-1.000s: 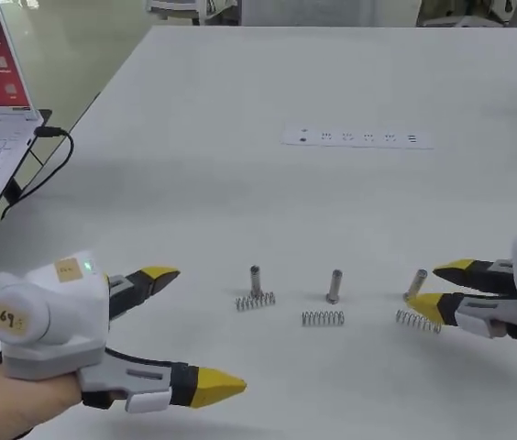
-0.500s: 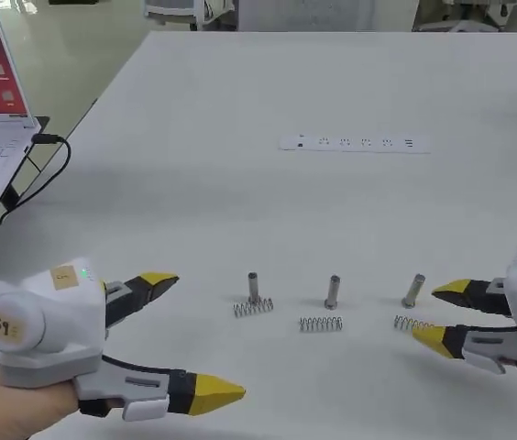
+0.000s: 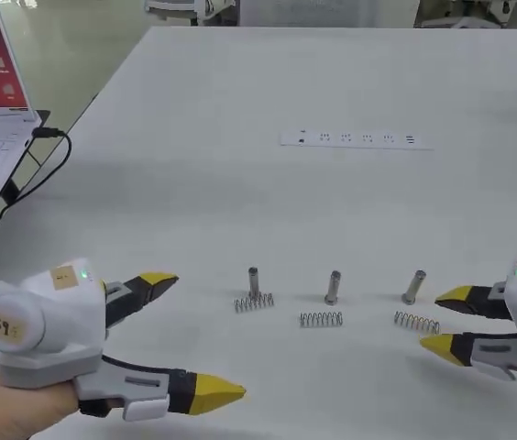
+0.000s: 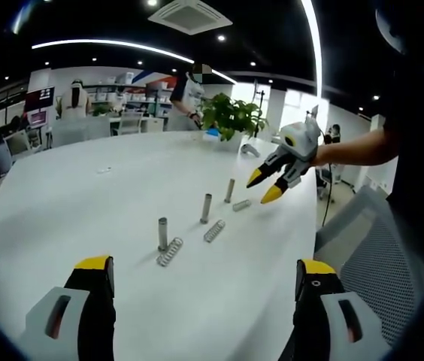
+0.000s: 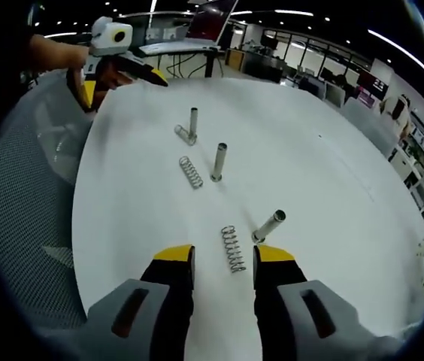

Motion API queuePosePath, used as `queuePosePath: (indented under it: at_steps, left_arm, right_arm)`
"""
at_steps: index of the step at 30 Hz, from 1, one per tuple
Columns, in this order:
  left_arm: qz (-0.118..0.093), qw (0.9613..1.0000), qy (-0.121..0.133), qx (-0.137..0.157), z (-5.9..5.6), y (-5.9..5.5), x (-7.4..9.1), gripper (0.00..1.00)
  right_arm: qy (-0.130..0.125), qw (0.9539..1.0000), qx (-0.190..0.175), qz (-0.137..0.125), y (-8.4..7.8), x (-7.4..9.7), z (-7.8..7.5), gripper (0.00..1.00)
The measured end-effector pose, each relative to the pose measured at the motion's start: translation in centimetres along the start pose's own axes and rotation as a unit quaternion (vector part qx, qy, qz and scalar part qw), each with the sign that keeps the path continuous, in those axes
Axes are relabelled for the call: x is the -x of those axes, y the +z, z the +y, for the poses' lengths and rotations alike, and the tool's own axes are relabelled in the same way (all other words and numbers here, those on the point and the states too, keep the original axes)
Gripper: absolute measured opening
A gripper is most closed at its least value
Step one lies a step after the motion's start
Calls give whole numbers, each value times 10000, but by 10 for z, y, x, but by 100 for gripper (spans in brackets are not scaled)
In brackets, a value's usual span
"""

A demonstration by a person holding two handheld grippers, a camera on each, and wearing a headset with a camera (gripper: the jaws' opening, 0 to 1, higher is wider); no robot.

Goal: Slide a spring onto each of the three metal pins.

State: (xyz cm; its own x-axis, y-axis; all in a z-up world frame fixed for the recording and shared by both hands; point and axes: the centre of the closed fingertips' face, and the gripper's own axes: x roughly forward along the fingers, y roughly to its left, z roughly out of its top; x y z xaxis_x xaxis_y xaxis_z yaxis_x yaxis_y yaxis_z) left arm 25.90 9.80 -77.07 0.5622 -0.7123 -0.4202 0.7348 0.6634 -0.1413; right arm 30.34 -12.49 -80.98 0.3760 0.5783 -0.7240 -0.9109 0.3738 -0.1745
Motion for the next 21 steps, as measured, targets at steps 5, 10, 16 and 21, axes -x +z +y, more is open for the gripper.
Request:
queuePosePath:
  at_steps: [5,10,16,21]
  left_arm:
    - [12,10000,2,0,-1,-1,0,98]
    - [34,10000,4,-9,-1,-2,1,98]
    - [25,10000,11,-1,-1,-3,2,98]
    - [40,10000,10,4,-2,-5,2,98]
  right_arm:
    - [85,9999,27,74,-6,-3,-2,28]
    - [167,9997,47,153,-7,-5,0,27]
    - [240,9993,140,268,-6,-10,-1,25]
    - [331,9985,151,399,-9,-16,-4,21]
